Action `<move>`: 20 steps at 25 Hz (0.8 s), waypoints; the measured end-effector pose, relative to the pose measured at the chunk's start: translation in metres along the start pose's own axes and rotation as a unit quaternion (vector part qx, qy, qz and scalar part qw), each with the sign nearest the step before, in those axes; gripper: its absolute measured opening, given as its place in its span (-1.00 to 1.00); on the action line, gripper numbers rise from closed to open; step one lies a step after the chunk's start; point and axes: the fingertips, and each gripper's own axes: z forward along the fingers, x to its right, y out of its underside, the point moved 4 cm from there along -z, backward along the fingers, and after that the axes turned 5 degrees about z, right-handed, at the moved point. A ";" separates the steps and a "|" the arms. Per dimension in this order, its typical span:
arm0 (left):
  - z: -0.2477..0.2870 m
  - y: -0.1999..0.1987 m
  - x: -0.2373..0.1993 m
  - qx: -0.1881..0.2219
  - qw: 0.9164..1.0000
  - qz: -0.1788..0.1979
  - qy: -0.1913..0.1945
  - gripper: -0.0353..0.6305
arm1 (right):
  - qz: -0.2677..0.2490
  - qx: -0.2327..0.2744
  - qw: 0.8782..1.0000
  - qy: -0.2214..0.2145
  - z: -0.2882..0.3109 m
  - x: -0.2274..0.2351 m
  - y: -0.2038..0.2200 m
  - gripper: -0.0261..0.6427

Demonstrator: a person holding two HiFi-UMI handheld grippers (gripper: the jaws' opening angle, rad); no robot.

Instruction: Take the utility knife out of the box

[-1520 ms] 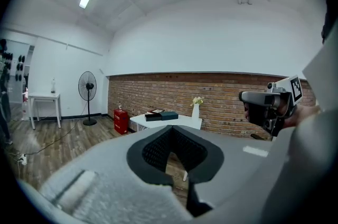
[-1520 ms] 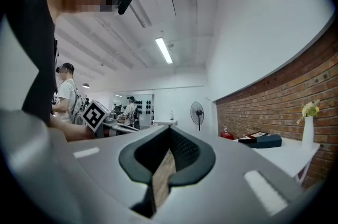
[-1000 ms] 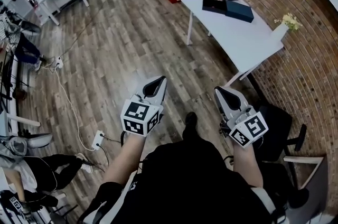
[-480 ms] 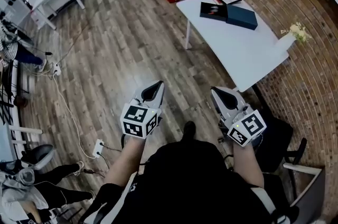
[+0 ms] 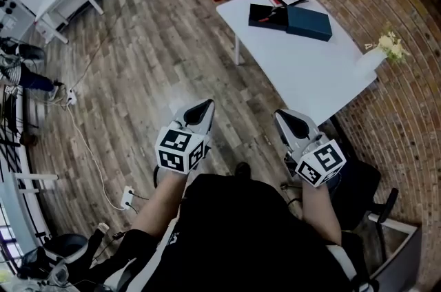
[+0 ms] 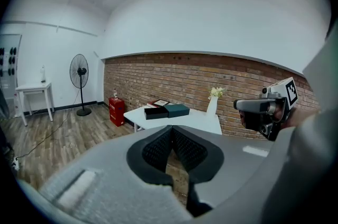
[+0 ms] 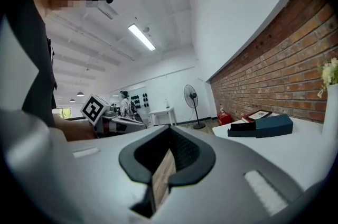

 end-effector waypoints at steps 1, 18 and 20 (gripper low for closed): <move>0.010 -0.004 0.002 0.002 1.000 0.001 0.005 -0.87 | -0.002 -0.001 1.000 0.003 0.001 0.008 -0.001 -0.92; 0.150 -0.048 -0.116 0.032 0.998 -0.011 0.060 -0.87 | 0.005 -0.014 0.996 0.085 0.119 0.115 -0.025 -0.92; 0.167 -0.068 -0.143 0.040 0.997 0.003 0.069 -0.87 | -0.008 -0.006 0.997 0.075 0.157 0.114 -0.045 -0.92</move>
